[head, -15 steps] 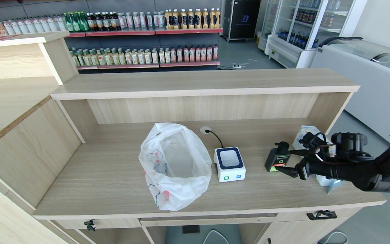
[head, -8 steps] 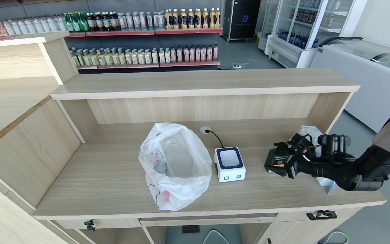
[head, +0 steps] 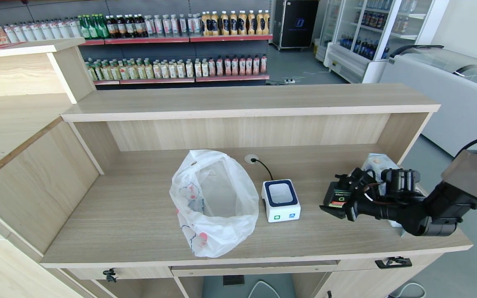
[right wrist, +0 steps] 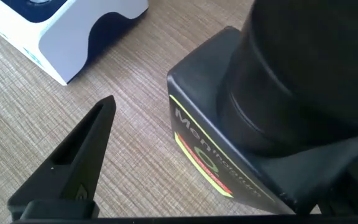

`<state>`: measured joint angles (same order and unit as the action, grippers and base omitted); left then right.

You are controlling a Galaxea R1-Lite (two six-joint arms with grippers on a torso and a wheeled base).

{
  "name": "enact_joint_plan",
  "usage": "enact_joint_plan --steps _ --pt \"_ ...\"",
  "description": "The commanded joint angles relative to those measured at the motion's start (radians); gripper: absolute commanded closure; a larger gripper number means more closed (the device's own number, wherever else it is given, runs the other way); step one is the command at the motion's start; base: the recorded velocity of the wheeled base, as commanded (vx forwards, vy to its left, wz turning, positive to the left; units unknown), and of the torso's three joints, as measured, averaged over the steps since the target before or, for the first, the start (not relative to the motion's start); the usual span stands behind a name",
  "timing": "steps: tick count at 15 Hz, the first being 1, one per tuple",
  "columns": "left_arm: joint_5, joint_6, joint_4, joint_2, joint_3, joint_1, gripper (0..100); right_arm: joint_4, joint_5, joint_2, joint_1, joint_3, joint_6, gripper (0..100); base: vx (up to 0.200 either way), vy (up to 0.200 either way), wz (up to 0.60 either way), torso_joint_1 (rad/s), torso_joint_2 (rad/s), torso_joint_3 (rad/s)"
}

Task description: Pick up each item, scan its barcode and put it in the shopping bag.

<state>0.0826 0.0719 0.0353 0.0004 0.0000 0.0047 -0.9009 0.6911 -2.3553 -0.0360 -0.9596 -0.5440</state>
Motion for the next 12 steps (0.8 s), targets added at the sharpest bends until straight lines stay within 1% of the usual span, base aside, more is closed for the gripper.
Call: enact_joint_plan --steps 1,3,4,8,10,12 --pt "0.000 0.000 0.000 0.000 0.000 0.000 0 0.000 0.010 -0.009 0.001 -0.001 -0.001 0 0.000 0.000 0.00 0.000 0.00 0.000" --pt "0.000 0.000 0.000 0.000 0.000 0.000 0 -0.012 0.036 -0.015 0.007 -0.001 0.001 0 0.000 0.000 0.00 0.000 0.00 0.000" --pt "0.000 0.000 0.000 0.000 0.000 0.000 0 -0.012 0.036 -0.015 0.007 -0.001 0.001 100 0.000 0.000 0.00 0.000 0.00 0.000" --pt "0.000 0.000 0.000 0.000 0.000 0.001 0 -0.047 0.038 -0.005 0.008 0.002 -0.001 100 0.000 0.000 0.00 0.000 0.00 0.000" --pt "0.000 0.000 0.000 0.000 0.000 0.000 0 -0.095 0.039 0.030 0.008 0.007 -0.007 100 0.000 0.000 0.00 0.000 0.00 0.000" --pt "0.000 0.000 0.000 0.000 0.000 0.001 0 -0.096 0.035 0.090 0.007 0.024 -0.030 100 0.000 0.000 0.00 0.000 0.00 0.000"
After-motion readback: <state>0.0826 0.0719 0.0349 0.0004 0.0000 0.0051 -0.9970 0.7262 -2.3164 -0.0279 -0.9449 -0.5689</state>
